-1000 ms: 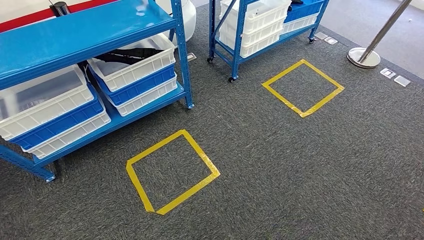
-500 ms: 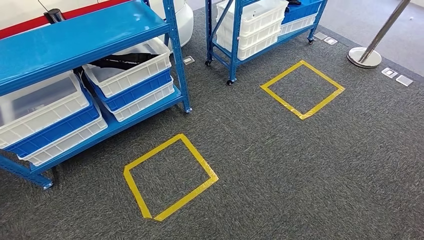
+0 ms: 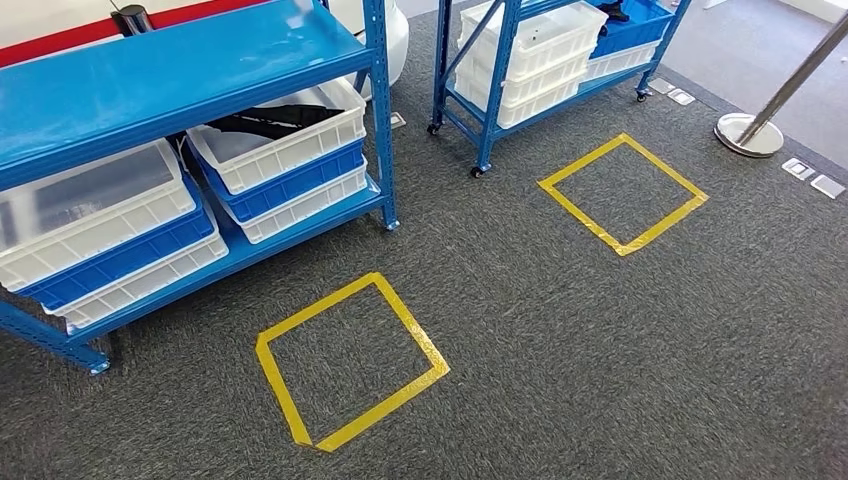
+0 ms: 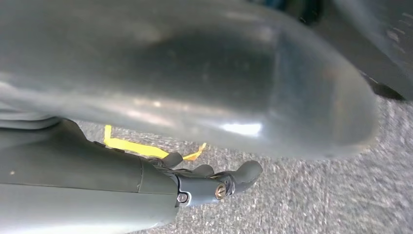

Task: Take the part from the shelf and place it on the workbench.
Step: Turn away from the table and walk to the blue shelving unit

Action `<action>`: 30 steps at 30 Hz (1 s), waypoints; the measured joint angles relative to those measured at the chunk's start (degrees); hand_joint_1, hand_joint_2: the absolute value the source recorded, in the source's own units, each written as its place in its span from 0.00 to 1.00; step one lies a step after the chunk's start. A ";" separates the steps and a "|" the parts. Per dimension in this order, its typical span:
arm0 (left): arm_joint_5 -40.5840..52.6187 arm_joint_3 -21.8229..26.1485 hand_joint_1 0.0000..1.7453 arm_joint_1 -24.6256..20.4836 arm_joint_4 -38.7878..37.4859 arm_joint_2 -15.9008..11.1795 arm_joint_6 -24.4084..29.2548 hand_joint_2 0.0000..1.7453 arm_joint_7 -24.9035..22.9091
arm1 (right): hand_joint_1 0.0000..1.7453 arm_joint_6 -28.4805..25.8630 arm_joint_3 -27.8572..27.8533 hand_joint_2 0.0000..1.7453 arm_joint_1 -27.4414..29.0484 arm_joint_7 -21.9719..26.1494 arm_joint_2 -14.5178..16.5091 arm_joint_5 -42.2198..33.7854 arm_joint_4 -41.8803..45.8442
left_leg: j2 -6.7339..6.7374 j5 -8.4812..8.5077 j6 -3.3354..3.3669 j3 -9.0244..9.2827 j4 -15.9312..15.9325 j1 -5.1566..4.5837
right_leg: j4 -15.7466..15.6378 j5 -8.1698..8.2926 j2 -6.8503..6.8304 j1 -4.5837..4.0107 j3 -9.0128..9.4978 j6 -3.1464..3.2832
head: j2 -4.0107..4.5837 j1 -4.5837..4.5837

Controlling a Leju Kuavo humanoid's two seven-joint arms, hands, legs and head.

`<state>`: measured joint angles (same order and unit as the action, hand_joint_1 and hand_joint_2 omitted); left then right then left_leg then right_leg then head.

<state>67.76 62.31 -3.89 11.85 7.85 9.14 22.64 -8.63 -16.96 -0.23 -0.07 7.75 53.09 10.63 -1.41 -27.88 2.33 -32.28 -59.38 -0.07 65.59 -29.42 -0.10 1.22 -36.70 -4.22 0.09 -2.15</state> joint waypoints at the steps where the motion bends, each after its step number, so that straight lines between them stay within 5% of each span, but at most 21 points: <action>1: 0.00 0.03 0.00 0.02 -0.02 0.05 -0.03 0.00 -0.11 | 0.00 0.01 -0.01 0.00 0.00 0.01 -0.02 0.01 -0.01 | -0.07 -0.35 -0.22 0.41 -0.03 -0.08 | -3.29 1.57 -0.01 -0.13 0.87 0.18 | 0.00 0.04; 4: -0.01 0.17 0.00 0.00 -0.05 0.13 -0.40 0.00 -0.38 | 0.00 0.18 -0.03 0.00 -0.23 0.17 -0.05 -0.05 -0.03 | -0.08 -0.88 -1.23 1.01 -0.16 -0.26 | -6.58 2.36 0.03 -0.65 1.75 2.10 | 0.00 0.01; 7: -0.03 0.24 0.00 0.04 -0.03 0.05 -0.71 0.00 -0.42 | 0.00 0.27 -0.05 0.00 -0.07 0.37 -0.04 -0.04 -0.03 | 0.27 -1.89 -2.08 0.95 -2.04 -0.13 | -7.04 2.86 0.03 0.06 3.57 3.42 | 0.00 -0.13; 11: -0.09 0.27 0.00 0.05 -0.02 0.02 -0.86 0.00 -0.38 | 0.00 0.28 -0.07 0.00 -0.12 0.39 0.11 0.02 -0.03 | 0.59 -6.86 -3.32 -5.82 -13.85 0.60 | -7.19 2.12 -0.02 0.40 5.24 4.19 | 0.00 -0.35; 13: -0.09 0.29 0.00 0.18 -0.02 0.00 -0.90 0.00 -0.39 | 0.00 0.28 -0.07 0.00 -0.04 0.39 0.11 0.03 -0.03 | 0.71 -5.87 -3.84 -7.65 -14.67 1.13 | -7.19 1.36 0.14 0.61 6.17 3.86 | 0.00 -0.36; 16: -0.09 0.32 0.00 0.30 -0.04 -0.06 -0.90 0.00 -0.38 | 0.00 0.27 -0.09 0.00 0.13 0.45 0.21 0.03 -0.03 | 1.18 0.69 -4.38 -4.82 -4.97 1.71 | -7.15 -0.10 0.29 1.03 8.13 2.82 | 0.00 -0.42; 18: -0.09 0.34 0.00 0.28 -0.07 -0.05 -0.95 0.00 -0.37 | 0.00 0.25 -0.09 0.00 0.01 0.58 0.28 0.02 -0.03 | 1.41 1.09 -3.92 -3.69 -1.58 1.51 | -7.34 -0.84 0.24 0.96 8.50 1.91 | 0.00 -0.53; 22: -0.09 0.39 0.00 0.49 -0.06 -0.08 -1.02 0.00 -0.37 | 0.00 0.24 -0.10 0.00 -0.13 0.79 0.32 0.02 -0.03 | 1.27 1.40 -1.94 -2.42 -0.98 1.32 | -6.56 -1.72 0.11 0.72 9.57 0.55 | 0.00 -0.35; 24: -0.08 0.40 0.00 0.39 -0.03 -0.08 -1.03 0.00 -0.37 | 0.00 0.24 -0.11 0.00 -0.25 0.85 0.30 0.01 -0.03 | 1.19 1.21 -1.33 -1.83 -0.80 1.26 | -2.08 -3.28 0.08 0.61 6.76 0.86 | 0.00 -0.09; 27: 0.01 0.41 0.00 0.20 -0.03 -0.09 -1.08 0.00 -0.37 | 0.00 0.24 -0.11 0.00 -0.31 0.87 0.31 -0.04 -0.03 | 0.98 0.39 -0.68 -1.34 -0.81 0.79 | 6.54 -5.66 0.09 0.17 -0.02 1.49 | 0.00 0.14; 28: 0.05 0.41 0.00 0.20 -0.04 -0.09 -1.10 0.00 -0.37 | 0.00 0.25 -0.13 0.00 -0.20 0.86 0.31 -0.07 -0.03 | 0.81 0.02 -0.59 -0.97 -0.82 0.68 | 6.62 -5.08 0.09 0.05 -1.07 1.30 | 0.00 0.15; 30: 0.16 0.41 0.00 0.23 -0.04 -0.08 -1.14 0.00 -0.39 | 0.00 0.35 -0.16 0.00 0.04 0.86 0.30 -0.14 -0.03 | 0.47 -0.79 -0.69 0.09 -0.82 0.59 | 1.32 -1.19 0.09 -0.17 -0.43 0.55 | 0.00 0.21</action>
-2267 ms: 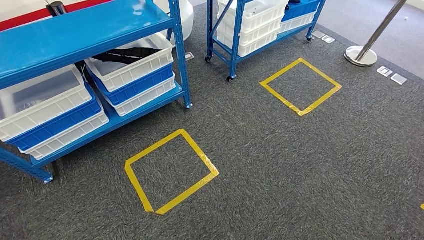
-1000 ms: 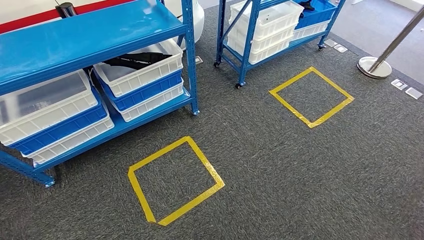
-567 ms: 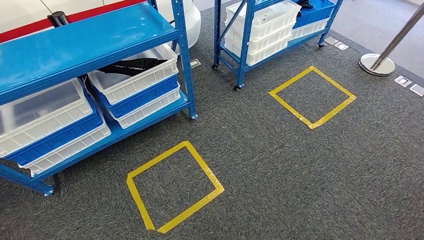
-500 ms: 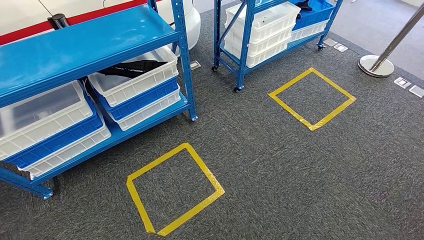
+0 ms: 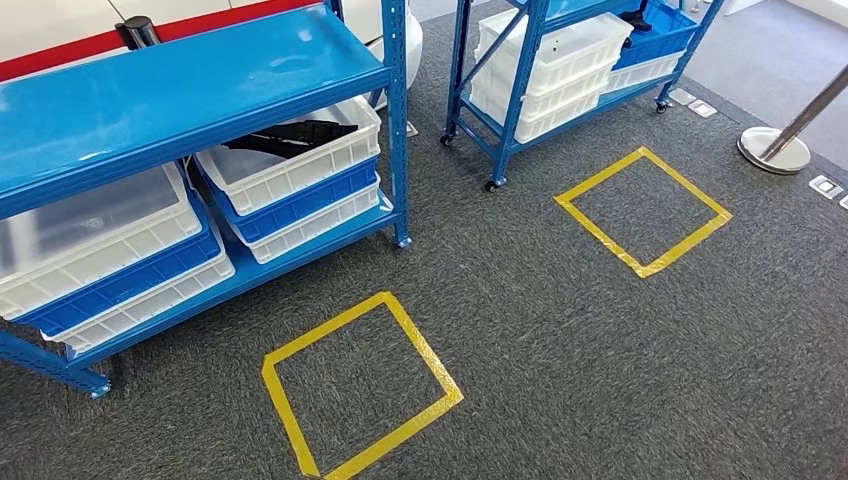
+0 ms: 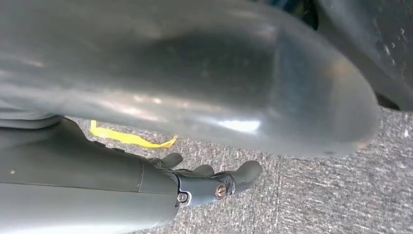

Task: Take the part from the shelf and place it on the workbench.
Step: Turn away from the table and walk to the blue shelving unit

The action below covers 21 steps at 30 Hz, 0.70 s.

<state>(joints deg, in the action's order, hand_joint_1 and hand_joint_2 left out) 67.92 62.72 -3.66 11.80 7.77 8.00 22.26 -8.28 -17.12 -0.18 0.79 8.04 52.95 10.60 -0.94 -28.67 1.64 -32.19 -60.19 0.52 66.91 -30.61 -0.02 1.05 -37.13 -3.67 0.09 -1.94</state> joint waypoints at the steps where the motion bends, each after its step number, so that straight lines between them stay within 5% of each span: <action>1: 0.07 0.00 0.00 0.02 0.00 0.01 -0.01 0.00 -0.02 | 0.00 0.08 -0.03 0.00 0.07 0.00 0.00 -0.05 -0.02 | -0.11 -0.40 -0.16 0.47 0.05 -0.03 | -3.02 2.05 -0.03 -0.12 0.74 -0.06 | 0.00 0.05; 3: 0.28 -0.01 0.00 -0.01 0.00 0.01 -0.02 0.00 -0.08 | 0.00 0.20 -0.14 0.00 -0.03 0.01 0.02 -0.15 -0.08 | -0.17 -1.13 -0.73 1.16 0.20 -0.13 | -6.67 3.52 -0.17 -0.49 1.77 0.80 | 0.00 0.13; 7: 0.54 0.00 0.00 0.02 0.01 -0.05 0.02 0.00 -0.16 | 0.00 0.40 -0.42 0.00 -0.04 0.15 0.01 -0.17 -0.13 | 0.10 -1.86 -2.01 2.28 -0.69 -0.19 | -7.49 3.66 -0.08 -0.17 3.38 2.83 | 0.00 0.14; 9: 0.59 -0.01 0.00 -0.02 0.02 -0.07 0.05 0.00 -0.19 | 0.00 0.48 -0.56 0.00 -0.04 0.28 0.03 -0.16 -0.13 | 0.37 -3.79 -2.47 0.54 -4.56 -0.11 | -7.66 3.34 -0.07 0.16 4.80 3.49 | 0.00 0.02; 11: 0.67 -0.01 0.00 -0.08 0.02 -0.04 0.07 0.00 -0.22 | 0.00 0.50 -0.72 0.00 -0.15 0.37 0.07 -0.16 -0.13 | 0.48 -6.30 -2.89 -3.54 -11.21 -0.02 | -7.67 2.80 -0.03 0.01 5.42 3.97 | 0.00 -0.10; 13: 0.76 -0.01 0.00 -0.03 0.02 -0.03 0.08 0.00 -0.31 | 0.00 0.50 -0.84 0.00 -0.14 0.38 0.04 -0.10 -0.13 | 0.49 -6.37 -3.02 -6.76 -14.56 0.06 | -7.67 2.11 0.12 -0.15 6.18 4.05 | 0.00 -0.10; 16: 0.84 -0.01 0.00 0.10 0.02 -0.04 0.23 0.00 -0.38 | 0.00 0.50 -0.91 0.00 0.04 0.41 -0.01 0.02 -0.14 | 0.50 0.39 -2.29 -5.36 -7.16 -0.04 | -7.74 0.81 0.33 -0.23 7.88 3.73 | 0.00 -0.09; 17: 0.89 -0.02 0.00 0.11 0.02 -0.07 0.32 0.00 -0.40 | 0.00 0.52 -0.91 0.00 0.05 0.43 0.04 0.02 -0.15 | 0.57 1.33 -1.92 -4.59 -4.52 -0.31 | -7.78 0.43 0.36 -0.28 8.44 3.54 | 0.00 -0.04; 21: 0.95 -0.02 0.00 0.16 0.04 -0.04 0.64 0.00 -0.53 | 0.00 0.83 -0.93 0.00 -0.19 0.54 0.12 0.01 -0.21 | 0.49 -0.39 0.18 -2.94 -0.62 -1.20 | -7.72 -0.42 0.43 -0.63 9.84 1.93 | 0.00 -0.29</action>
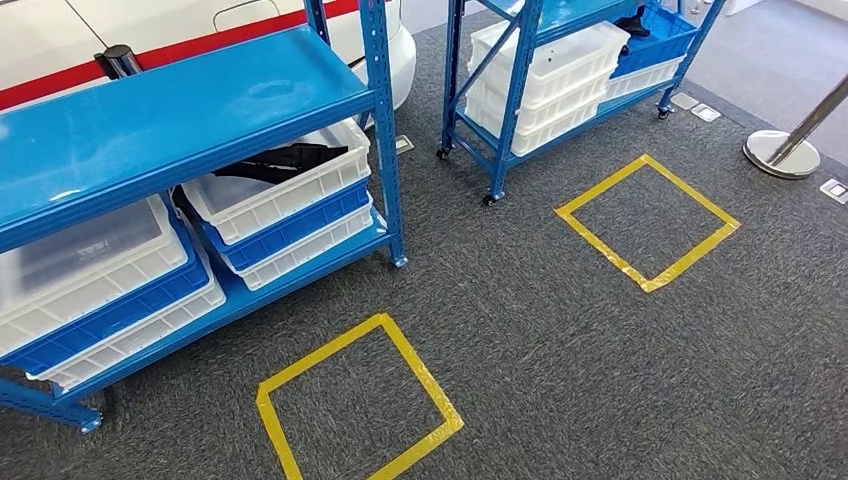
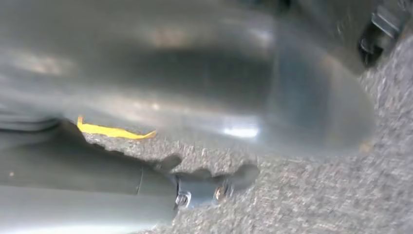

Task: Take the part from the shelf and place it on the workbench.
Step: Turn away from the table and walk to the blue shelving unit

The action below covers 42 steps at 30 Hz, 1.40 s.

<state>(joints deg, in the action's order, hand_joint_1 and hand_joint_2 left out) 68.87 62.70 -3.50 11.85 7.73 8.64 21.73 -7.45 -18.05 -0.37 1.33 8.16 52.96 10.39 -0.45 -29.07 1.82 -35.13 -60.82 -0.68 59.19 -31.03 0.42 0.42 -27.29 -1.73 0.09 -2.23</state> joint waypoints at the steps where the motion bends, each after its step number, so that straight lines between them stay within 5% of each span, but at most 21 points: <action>1: -0.02 0.01 0.00 0.11 -0.01 0.04 0.02 0.00 -0.02 | 0.00 0.05 0.00 0.00 0.02 0.01 -0.04 0.00 -0.01 | 0.02 0.70 0.40 0.70 0.44 0.18 | 0.39 -0.34 0.01 -0.15 0.52 -0.24 | 0.00 0.07; 3: -0.05 0.01 0.00 0.06 -0.01 0.14 0.08 0.00 -0.01 | 0.00 0.09 -0.01 0.00 -0.06 0.01 -0.10 0.00 -0.01 | 0.14 1.52 0.80 1.92 0.81 0.57 | 3.47 -2.02 0.01 -0.21 -0.88 -0.18 | 0.00 0.31; 5: -0.07 0.01 0.00 -0.19 0.00 0.15 0.10 0.00 0.02 | 0.00 0.09 -0.02 0.00 -0.18 0.01 -0.14 0.00 -0.01 | 0.12 1.31 0.94 2.28 0.80 0.61 | 9.86 -4.17 -0.01 0.00 -5.21 -0.04 | 0.00 0.51; 7: -0.07 0.01 0.00 -0.30 0.00 0.16 0.09 0.00 0.04 | 0.00 0.09 -0.04 0.00 -0.17 0.01 -0.18 0.00 -0.01 | -0.06 0.76 0.91 2.62 0.80 0.69 | 14.00 -5.36 -0.02 0.27 -9.38 -0.60 | 0.00 0.51; 8: -0.07 0.02 0.00 -0.28 0.00 0.17 0.10 0.00 0.04 | 0.00 0.09 -0.05 0.00 -0.06 0.00 -0.21 0.00 -0.01 | -0.24 0.36 0.77 3.02 0.79 0.79 | 13.49 -4.73 -0.03 0.45 -10.36 -1.19 | 0.00 0.54; 11: -0.07 0.02 0.00 -0.17 -0.01 0.17 0.11 0.00 0.05 | 0.00 0.11 -0.10 0.00 0.30 -0.01 -0.29 0.00 -0.04 | -0.64 -1.07 -0.11 4.58 0.76 1.09 | 4.58 1.82 -0.35 1.03 -9.40 -3.13 | 0.00 0.64; 13: -0.07 0.02 0.00 -0.16 0.00 0.13 0.15 0.00 0.05 | 0.00 0.16 -0.20 0.00 0.18 0.00 -0.27 0.00 -0.11 | -0.64 -1.83 -0.93 5.16 0.83 0.98 | 1.61 4.20 -0.94 0.90 -8.67 -2.33 | 0.00 0.73; 15: -0.07 0.02 0.00 -0.17 0.00 0.10 0.21 0.00 0.04 | 0.00 0.21 -0.33 0.00 0.03 0.01 -0.24 0.00 -0.14 | -0.52 -2.13 -1.59 5.71 0.79 0.92 | 1.49 4.44 -1.14 0.84 -8.28 -0.79 | 0.00 0.69; 17: -0.07 0.02 0.00 -0.19 0.00 0.10 0.25 0.00 0.04 | 0.00 0.24 -0.39 0.00 0.08 0.03 -0.21 0.00 -0.14 | -0.27 -2.45 -2.02 5.33 -0.82 1.08 | 1.22 4.57 -0.99 1.20 -7.48 -0.09 | 0.00 0.60; 22: -0.05 0.01 0.00 -0.16 -0.02 0.13 0.26 0.00 0.04 | 0.00 0.73 -0.46 0.00 0.00 0.18 -0.14 0.00 -0.14 | 0.03 -6.84 -2.81 -3.40 -14.12 1.31 | 1.08 3.50 -0.81 1.03 -5.67 1.40 | 0.00 0.50; 24: -0.04 0.01 0.00 -0.08 -0.02 0.12 0.26 0.00 0.04 | 0.00 0.78 -0.49 0.00 0.05 0.18 -0.14 0.01 -0.14 | 0.03 -4.19 -2.63 -4.12 -12.10 1.33 | 1.08 3.01 -0.58 0.88 -4.92 1.51 | 0.00 0.49; 26: -0.04 0.01 0.00 -0.06 -0.02 0.09 0.25 0.00 0.08 | 0.00 0.88 -0.52 0.00 0.09 0.21 -0.06 0.05 -0.14 | 0.09 0.14 -2.13 -2.02 -5.38 1.19 | 1.07 2.51 -0.39 0.77 -4.07 1.25 | 0.00 0.50; 28: -0.05 0.01 0.00 -0.15 -0.02 0.07 0.20 0.00 0.21 | 0.00 1.10 -0.54 0.00 0.04 0.29 0.02 0.12 -0.15 | 0.15 0.16 -1.59 -0.66 -1.49 0.82 | 1.03 2.09 -0.30 0.57 -3.90 0.74 | 0.00 0.45; 30: -0.07 0.01 0.00 -0.10 -0.02 0.07 0.14 0.00 0.33 | 0.00 1.29 -0.55 0.00 -0.05 0.39 0.04 0.23 -0.15 | 0.10 -0.42 -1.00 -0.48 -1.00 0.53 | 0.89 1.70 -0.28 0.36 -4.12 0.07 | 0.00 0.41; 32: -0.07 0.02 0.00 0.08 -0.02 0.14 0.11 0.00 0.39 | 0.00 1.35 -0.55 0.00 -0.03 0.48 0.03 0.33 -0.15 | 0.09 1.25 -0.45 0.39 -0.26 0.89 | 1.64 1.04 -0.30 0.20 -4.08 -0.53 | 0.00 0.47; 34: -0.07 0.02 0.00 0.04 -0.02 0.19 0.11 0.00 0.45 | 0.00 1.35 -0.55 0.00 0.00 0.51 -0.04 0.39 -0.14 | 0.18 1.75 -0.01 1.20 0.32 1.24 | 5.75 -0.93 -0.33 0.14 -5.90 -0.51 | 0.00 0.61; 37: -0.07 0.01 0.00 -0.12 -0.02 0.18 0.11 0.00 0.48 | 0.00 1.35 -0.55 0.00 0.03 0.53 -0.13 0.42 -0.14 | 0.10 1.43 0.43 1.33 0.37 1.12 | 15.19 -4.09 -0.34 0.20 -11.89 -0.31 | 0.00 0.72; 39: -0.07 0.02 0.00 -0.12 -0.02 0.21 0.10 0.00 0.54 | 0.00 1.35 -0.55 0.00 0.13 0.53 -0.18 0.45 -0.14 | -0.15 1.07 0.42 1.64 0.36 1.10 | 14.31 -2.36 -0.35 0.24 -12.69 -1.19 | 0.00 0.73; 42: -0.07 0.02 0.00 -0.12 -0.02 0.42 0.33 0.00 1.25 | 0.00 1.35 -0.55 0.00 0.15 0.52 -0.28 0.66 -0.15 | -0.52 0.41 -0.14 2.29 0.30 0.94 | 3.74 3.17 -0.33 0.17 -8.85 -1.94 | 0.00 0.76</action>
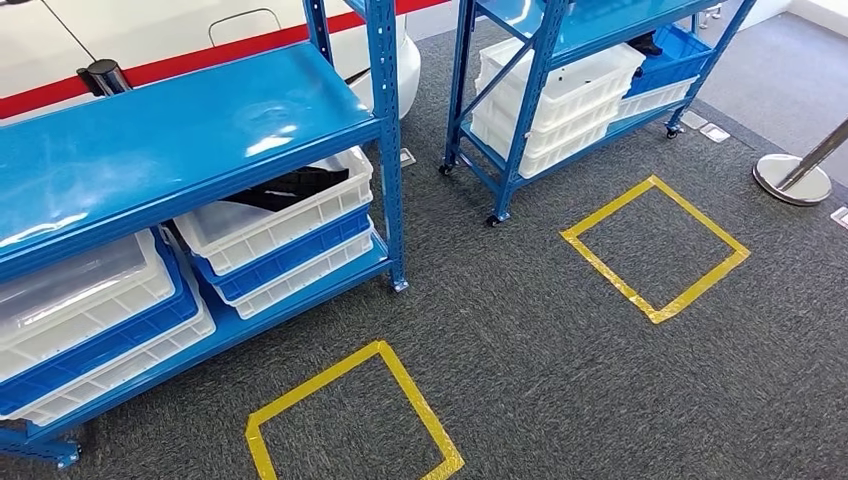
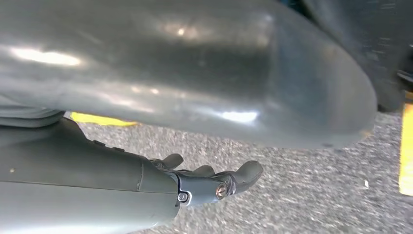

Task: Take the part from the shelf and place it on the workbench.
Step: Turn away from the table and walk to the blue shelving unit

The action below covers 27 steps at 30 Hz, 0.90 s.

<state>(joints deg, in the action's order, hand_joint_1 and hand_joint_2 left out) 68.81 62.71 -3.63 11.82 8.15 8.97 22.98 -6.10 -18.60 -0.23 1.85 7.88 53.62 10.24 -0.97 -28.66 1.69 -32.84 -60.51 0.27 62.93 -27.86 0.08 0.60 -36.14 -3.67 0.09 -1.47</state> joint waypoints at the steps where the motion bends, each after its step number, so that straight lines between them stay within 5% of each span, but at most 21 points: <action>1: 0.00 -0.01 0.00 -0.01 0.01 0.06 0.18 0.00 0.32 | 0.00 0.00 0.00 0.00 -0.04 -0.01 -0.01 0.07 0.00 | -0.08 -0.23 -0.19 0.09 -0.07 -0.19 | -2.07 1.01 0.01 -0.01 0.88 0.26 | 0.00 -0.02; 3: 0.02 -0.01 0.00 -0.03 0.01 0.09 0.58 0.00 0.67 | 0.00 0.00 -0.01 0.00 -0.08 -0.02 0.01 0.15 0.01 | -0.20 -0.48 -0.15 0.21 -0.11 -0.54 | -3.03 1.67 0.04 -0.03 1.44 0.84 | 0.00 -0.04; 11: 0.07 -0.01 0.00 -0.04 0.00 0.12 0.82 0.00 0.51 | 0.00 -0.08 -0.02 0.00 -0.09 -0.04 -0.08 0.74 0.01 | -0.05 -0.54 -0.11 1.09 0.93 -0.59 | -3.06 1.40 0.13 0.00 1.83 1.44 | 0.00 -0.04; 16: 0.09 -0.01 0.00 -0.04 0.00 0.15 0.82 0.00 0.47 | 0.00 -0.15 -0.02 0.00 -0.09 -0.11 -0.13 1.03 0.01 | -0.03 -0.54 -0.81 1.14 1.00 -0.57 | -3.03 1.34 0.13 -0.04 1.89 1.53 | 0.00 -0.02; 27: 0.09 -0.01 0.00 -0.04 0.00 0.15 0.94 0.00 0.47 | 0.00 -0.61 -0.02 0.00 -0.10 -0.61 -0.13 1.34 0.01 | -0.05 -0.59 -0.69 1.25 0.94 -1.02 | -3.49 1.45 0.13 0.39 2.29 1.39 | 0.00 -0.01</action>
<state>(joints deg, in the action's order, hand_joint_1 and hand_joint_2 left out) 68.89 62.71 -3.66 11.82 8.31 9.91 23.45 -6.70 -18.62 -0.32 1.24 7.76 54.96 10.25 -1.02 -29.24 1.00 -31.59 -59.57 -0.75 59.43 -26.42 0.21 0.98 -33.85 -2.28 0.09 -1.48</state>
